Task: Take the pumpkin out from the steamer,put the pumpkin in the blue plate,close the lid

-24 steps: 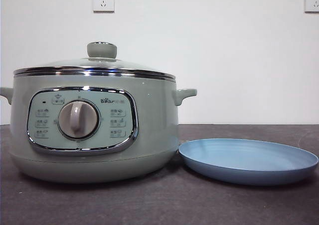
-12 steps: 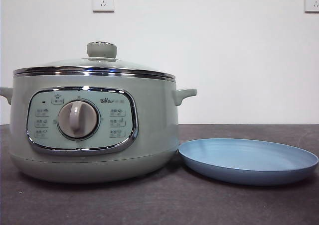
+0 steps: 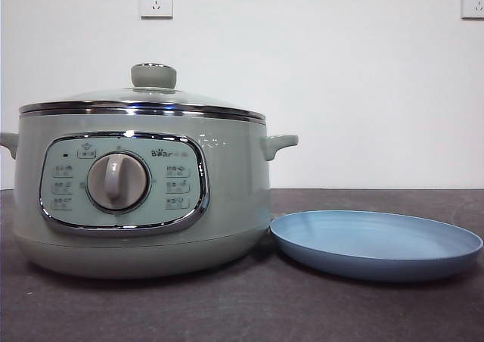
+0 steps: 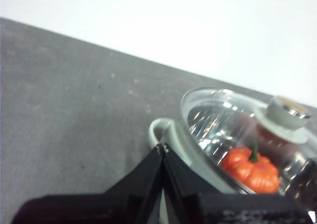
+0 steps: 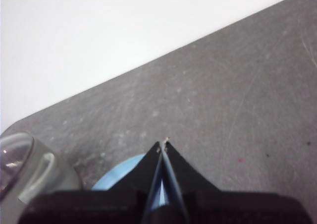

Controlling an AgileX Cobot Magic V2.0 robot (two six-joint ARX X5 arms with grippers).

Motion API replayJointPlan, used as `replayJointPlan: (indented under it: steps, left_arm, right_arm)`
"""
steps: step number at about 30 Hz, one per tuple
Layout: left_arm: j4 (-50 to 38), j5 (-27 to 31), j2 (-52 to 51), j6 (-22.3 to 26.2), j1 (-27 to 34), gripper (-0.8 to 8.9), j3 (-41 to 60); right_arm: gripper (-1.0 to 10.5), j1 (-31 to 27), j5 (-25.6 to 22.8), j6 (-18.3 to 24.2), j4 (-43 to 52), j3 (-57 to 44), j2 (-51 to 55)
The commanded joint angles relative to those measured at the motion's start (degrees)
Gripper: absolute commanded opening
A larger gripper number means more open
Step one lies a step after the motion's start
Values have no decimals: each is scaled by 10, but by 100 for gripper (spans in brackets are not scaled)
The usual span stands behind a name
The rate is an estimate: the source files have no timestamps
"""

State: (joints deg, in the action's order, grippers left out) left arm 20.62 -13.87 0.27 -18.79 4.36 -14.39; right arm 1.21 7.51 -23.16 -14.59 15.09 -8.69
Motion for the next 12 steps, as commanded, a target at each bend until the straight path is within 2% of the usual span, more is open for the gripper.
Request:
replayJointPlan:
  steps: [1,7,12]
  left_arm:
    - [10,3,2,-6,2,-8,-20]
    - [17,0,76,-4,2,-8,-73]
    - [18,-23,170,25,2,-8,-132]
  right_arm:
    - [-16,0,1,8,1,39,-34]
    - [-16,0,3,68,-27,130,-117]
    - [-16,0,16,120,-51,200,-177]
